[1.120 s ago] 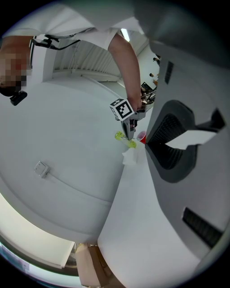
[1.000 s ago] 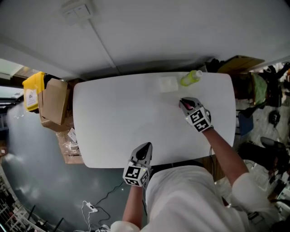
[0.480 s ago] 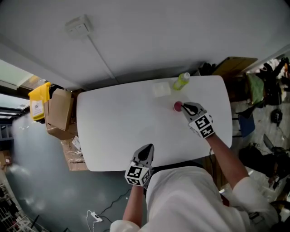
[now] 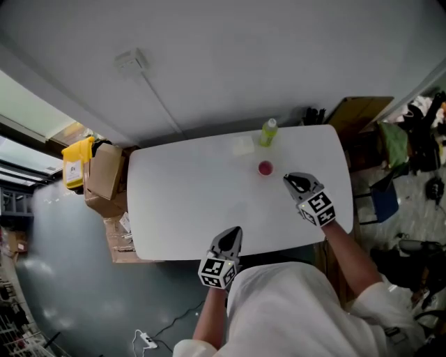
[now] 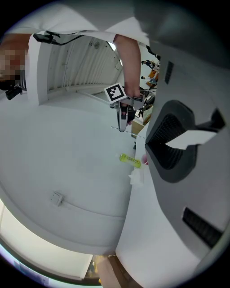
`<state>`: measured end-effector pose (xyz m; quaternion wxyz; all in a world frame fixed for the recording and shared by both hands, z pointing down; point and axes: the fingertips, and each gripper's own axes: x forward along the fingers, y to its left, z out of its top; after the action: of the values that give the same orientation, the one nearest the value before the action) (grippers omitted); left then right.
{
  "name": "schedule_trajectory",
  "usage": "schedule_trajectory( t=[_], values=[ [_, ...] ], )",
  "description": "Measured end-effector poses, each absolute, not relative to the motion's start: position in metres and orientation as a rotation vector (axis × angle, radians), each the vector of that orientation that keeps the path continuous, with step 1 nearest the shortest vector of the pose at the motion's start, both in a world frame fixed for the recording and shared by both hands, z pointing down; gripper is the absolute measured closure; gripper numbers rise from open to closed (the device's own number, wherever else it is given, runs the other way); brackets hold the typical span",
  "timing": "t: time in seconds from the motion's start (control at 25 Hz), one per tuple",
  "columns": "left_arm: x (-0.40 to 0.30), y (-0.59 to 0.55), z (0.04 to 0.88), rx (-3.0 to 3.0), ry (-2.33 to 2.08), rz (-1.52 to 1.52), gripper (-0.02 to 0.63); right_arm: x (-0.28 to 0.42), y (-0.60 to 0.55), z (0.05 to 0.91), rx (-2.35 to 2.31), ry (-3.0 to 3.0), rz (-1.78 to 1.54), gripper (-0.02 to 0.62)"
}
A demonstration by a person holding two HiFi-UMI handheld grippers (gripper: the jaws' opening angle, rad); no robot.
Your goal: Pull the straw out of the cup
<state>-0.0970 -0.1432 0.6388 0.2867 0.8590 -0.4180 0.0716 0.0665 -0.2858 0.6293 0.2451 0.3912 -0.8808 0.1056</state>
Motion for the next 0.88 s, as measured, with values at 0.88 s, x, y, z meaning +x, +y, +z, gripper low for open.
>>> schedule_trajectory(
  t=[0.88],
  values=[
    [-0.042, -0.01, 0.596, 2.263, -1.313, 0.149, 0.604, 0.19, -0.097, 0.571, 1.131, -2.607, 0.434, 0.546]
  ],
)
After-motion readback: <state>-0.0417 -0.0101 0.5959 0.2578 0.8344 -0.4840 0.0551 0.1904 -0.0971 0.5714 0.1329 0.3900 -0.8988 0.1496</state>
